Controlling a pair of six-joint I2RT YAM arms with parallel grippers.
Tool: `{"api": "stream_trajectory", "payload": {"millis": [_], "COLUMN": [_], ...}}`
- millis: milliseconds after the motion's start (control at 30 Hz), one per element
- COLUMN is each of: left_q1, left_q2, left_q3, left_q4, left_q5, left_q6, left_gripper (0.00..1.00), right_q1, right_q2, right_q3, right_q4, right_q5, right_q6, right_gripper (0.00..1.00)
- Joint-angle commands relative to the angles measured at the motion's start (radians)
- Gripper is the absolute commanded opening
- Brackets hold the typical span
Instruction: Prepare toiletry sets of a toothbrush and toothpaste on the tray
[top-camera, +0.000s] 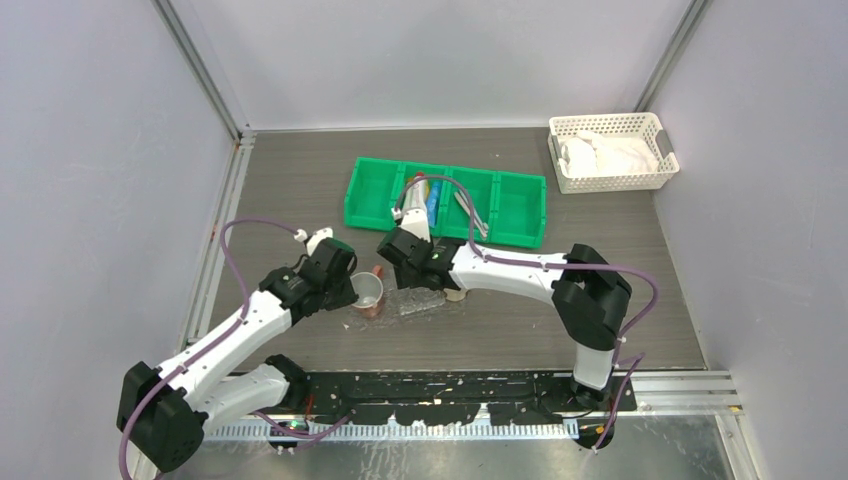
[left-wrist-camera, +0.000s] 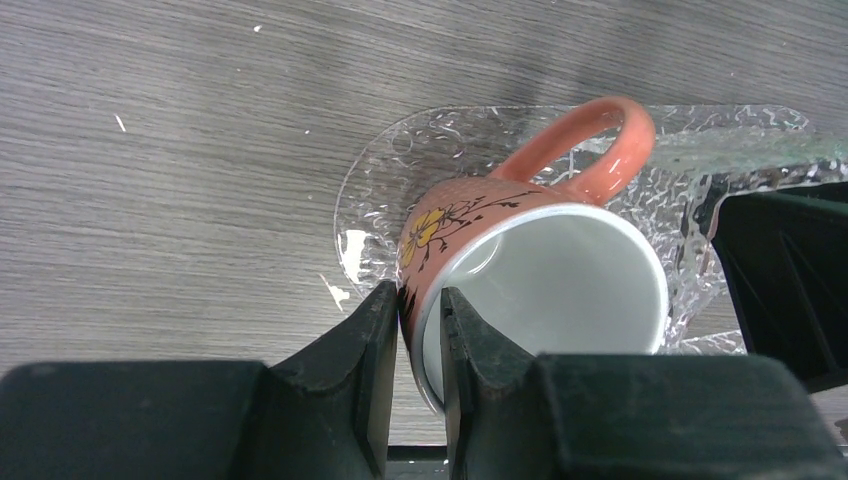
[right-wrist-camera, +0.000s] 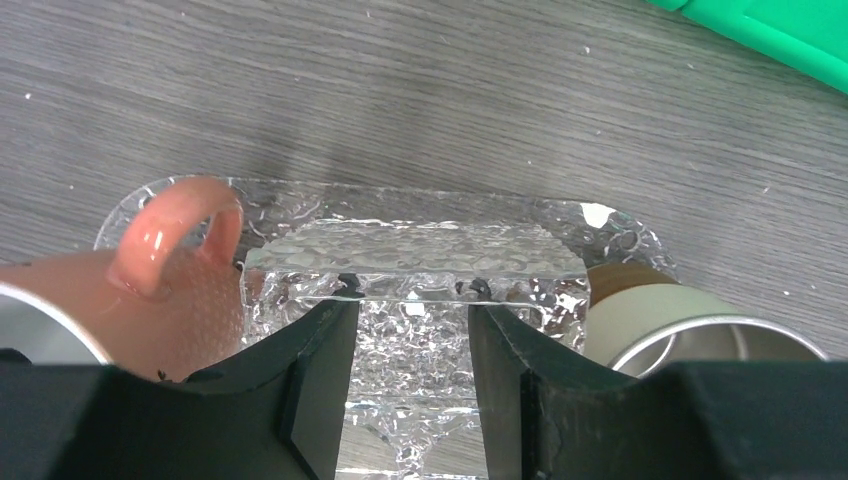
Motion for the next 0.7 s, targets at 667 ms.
{"api": "stream_trajectory", "payload": {"millis": [667], "left_q1": [-0.006], "left_q2": [-0.037], "left_q3": [0.003], "left_q4": [-0.003], "left_q5": [-0.013], "left_q6": [0.007], "left_gripper": [0.51], "right_q1": [0.040], "right_q2": [-0.008], "right_q3": [0.074], "right_q4": [-0.006], "right_q5": [0.045], "right_q6": [0.062], "right_gripper": [0.52]}}
